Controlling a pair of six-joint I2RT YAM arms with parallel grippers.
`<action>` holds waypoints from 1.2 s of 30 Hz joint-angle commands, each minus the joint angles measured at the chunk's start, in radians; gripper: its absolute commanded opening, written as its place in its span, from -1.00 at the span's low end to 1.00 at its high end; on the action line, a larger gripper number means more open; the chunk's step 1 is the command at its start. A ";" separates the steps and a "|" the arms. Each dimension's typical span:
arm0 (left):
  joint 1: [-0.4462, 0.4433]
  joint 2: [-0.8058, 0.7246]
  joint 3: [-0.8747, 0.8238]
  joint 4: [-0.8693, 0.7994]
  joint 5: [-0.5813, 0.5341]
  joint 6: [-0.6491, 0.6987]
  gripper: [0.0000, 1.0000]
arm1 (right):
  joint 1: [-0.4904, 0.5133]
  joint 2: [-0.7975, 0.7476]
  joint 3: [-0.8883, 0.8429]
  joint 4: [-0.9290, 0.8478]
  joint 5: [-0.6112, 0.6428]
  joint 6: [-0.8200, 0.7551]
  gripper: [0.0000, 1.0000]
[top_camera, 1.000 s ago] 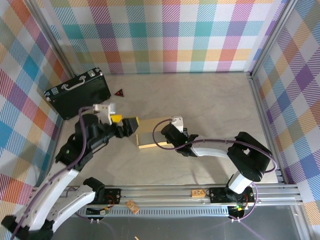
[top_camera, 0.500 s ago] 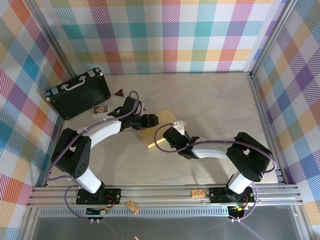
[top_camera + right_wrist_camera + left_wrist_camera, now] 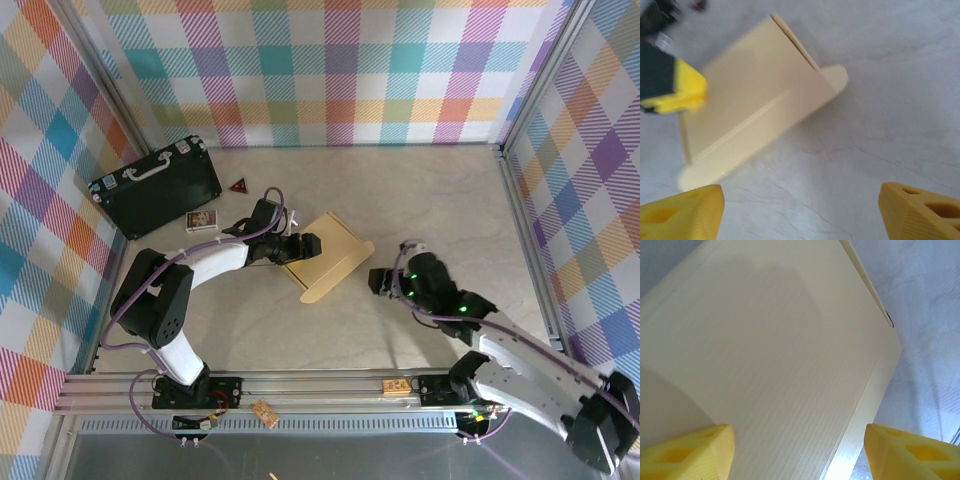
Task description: Fold the paper box
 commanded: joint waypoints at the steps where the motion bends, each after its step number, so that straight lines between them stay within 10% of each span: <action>1: -0.002 0.003 0.019 -0.038 0.023 0.000 0.40 | -0.162 0.066 -0.031 0.264 -0.605 0.013 0.35; 4: -0.001 0.032 0.019 -0.012 0.037 -0.006 0.39 | -0.184 0.372 0.083 0.412 -0.843 0.109 -0.18; 13: 0.041 -0.014 -0.008 0.136 0.145 -0.070 0.43 | -0.179 0.827 0.200 0.572 -0.771 0.221 -0.18; 18: 0.085 -0.115 0.027 0.077 0.046 0.018 0.66 | -0.206 0.907 0.250 0.475 -0.734 0.174 -0.14; 36: 0.084 0.261 0.186 0.069 0.105 0.030 0.61 | -0.329 0.799 0.221 0.468 -0.788 0.184 -0.11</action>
